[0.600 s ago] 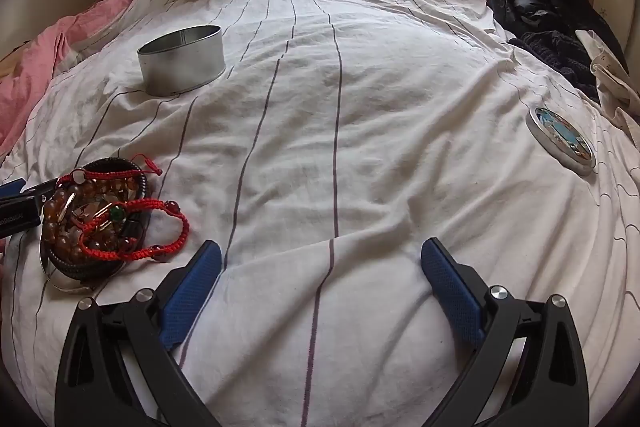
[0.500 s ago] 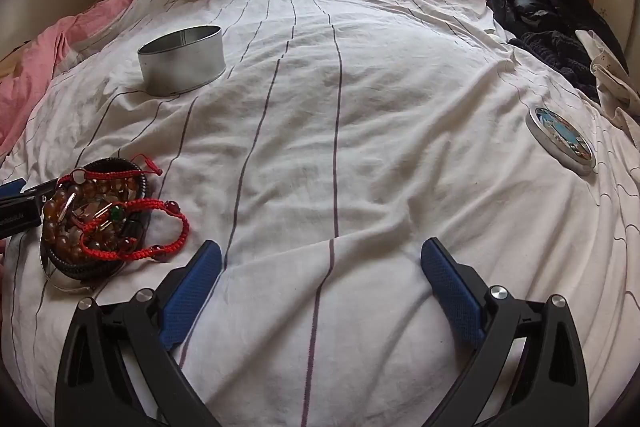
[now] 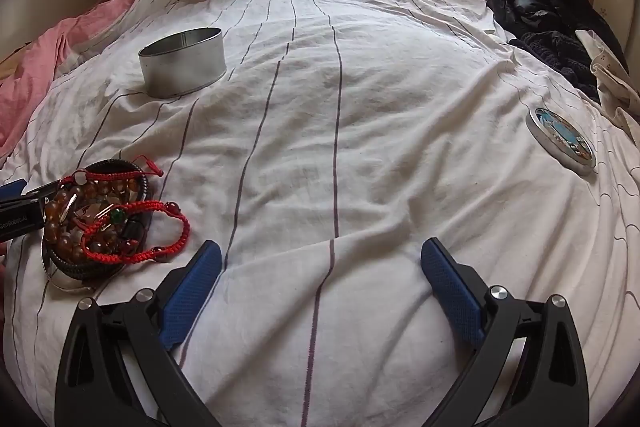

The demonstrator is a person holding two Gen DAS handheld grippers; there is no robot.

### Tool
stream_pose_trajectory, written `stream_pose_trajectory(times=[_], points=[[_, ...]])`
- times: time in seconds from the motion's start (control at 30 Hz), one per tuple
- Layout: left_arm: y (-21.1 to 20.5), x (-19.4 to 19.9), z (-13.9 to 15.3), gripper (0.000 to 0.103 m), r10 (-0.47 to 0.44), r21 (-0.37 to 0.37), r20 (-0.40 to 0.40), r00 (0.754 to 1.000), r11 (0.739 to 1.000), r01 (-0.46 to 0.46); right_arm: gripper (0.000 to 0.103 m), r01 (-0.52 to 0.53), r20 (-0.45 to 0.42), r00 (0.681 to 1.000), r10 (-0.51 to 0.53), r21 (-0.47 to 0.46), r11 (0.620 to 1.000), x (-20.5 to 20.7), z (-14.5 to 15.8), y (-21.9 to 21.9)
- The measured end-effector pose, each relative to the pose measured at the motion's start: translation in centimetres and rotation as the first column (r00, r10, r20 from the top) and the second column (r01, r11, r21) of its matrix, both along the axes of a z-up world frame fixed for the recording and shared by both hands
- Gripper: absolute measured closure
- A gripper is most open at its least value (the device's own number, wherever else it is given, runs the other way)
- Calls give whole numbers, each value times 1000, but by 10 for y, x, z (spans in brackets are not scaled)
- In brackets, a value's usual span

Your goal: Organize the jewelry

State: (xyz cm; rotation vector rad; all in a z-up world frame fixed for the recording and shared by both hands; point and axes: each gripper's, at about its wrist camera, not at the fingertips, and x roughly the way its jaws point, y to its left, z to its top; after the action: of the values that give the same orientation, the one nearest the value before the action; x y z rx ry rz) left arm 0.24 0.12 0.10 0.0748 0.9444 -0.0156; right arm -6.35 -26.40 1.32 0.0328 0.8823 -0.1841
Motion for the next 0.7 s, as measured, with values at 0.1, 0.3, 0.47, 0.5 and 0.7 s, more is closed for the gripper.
stream_pose_trajectory(times=[0.1,0.3,0.47,0.5,0.7], points=[[1,-1,1,6,0,-2,-1,1000,1000,0,7,0,1,1000,0,-1,1000,0,0,0],[11,4,3,6,-1,-7,-2,1000,1000,1,7,0,1,1000,0,0,1000,0,0,0],[5,2,2,6,0,0,0,1000,1000,0,7,0,1,1000,0,0,1000,0,0,0],[-3,-3,0,6,0,8,4,1000,1000,0,7,0,1,1000,0,0,1000,0,0,0],[-3,-3,1,6,1,9,6,1000,1000,-1,7,0,2,1000,0,-1,1000,0,0,0]])
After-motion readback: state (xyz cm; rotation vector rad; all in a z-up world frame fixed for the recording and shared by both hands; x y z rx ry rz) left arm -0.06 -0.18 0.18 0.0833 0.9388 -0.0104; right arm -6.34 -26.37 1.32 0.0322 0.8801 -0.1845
